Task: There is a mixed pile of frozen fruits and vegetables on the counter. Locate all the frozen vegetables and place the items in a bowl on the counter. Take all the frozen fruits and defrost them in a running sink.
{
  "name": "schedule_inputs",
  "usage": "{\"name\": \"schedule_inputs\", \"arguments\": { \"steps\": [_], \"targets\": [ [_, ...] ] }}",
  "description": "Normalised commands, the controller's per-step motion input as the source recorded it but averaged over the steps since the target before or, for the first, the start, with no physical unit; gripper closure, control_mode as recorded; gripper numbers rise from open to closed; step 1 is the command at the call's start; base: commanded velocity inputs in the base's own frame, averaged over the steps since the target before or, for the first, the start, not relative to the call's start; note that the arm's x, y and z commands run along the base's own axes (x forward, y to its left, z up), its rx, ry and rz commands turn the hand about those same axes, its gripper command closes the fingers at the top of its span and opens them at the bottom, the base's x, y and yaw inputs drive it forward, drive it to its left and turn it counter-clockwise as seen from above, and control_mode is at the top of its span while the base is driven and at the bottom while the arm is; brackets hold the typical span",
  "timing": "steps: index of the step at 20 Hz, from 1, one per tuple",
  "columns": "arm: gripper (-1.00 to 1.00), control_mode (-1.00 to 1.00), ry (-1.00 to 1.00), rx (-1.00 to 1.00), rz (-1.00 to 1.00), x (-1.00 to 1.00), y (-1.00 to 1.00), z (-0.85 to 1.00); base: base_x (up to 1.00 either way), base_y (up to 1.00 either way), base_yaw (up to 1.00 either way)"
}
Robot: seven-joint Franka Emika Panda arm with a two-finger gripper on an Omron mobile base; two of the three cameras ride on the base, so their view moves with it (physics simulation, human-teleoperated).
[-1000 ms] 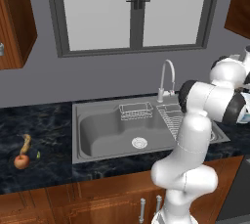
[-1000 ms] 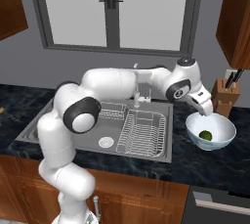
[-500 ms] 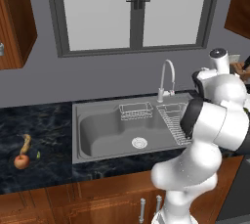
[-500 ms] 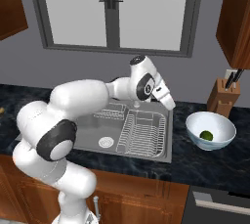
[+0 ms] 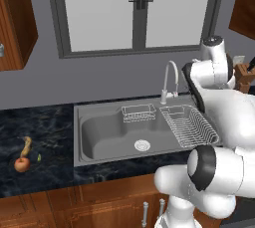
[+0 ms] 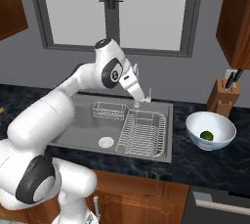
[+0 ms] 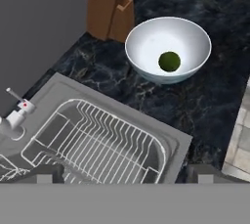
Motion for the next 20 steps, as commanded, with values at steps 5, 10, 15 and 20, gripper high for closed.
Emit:
{"name": "schedule_inputs", "arguments": {
  "steps": [5, 10, 15, 20],
  "targets": [
    [-1.0, -1.0, 0.08, 0.02, 0.12, -0.76, 0.97, 0.44, 0.0, 0.0, 0.0],
    [-1.0, -1.0, 0.08, 0.0, 0.32, -0.7, 1.0, 0.15, 0.0, 0.0, 0.0],
    [-1.0, -1.0, 0.04, 0.02, 0.64, -0.43, 0.92, -0.03, 0.0, 0.0, 0.0],
    [-1.0, -1.0, 0.03, 0.14, 0.74, -0.08, 0.38, -0.41, 0.0, 0.0, 0.0]
  ]
}}
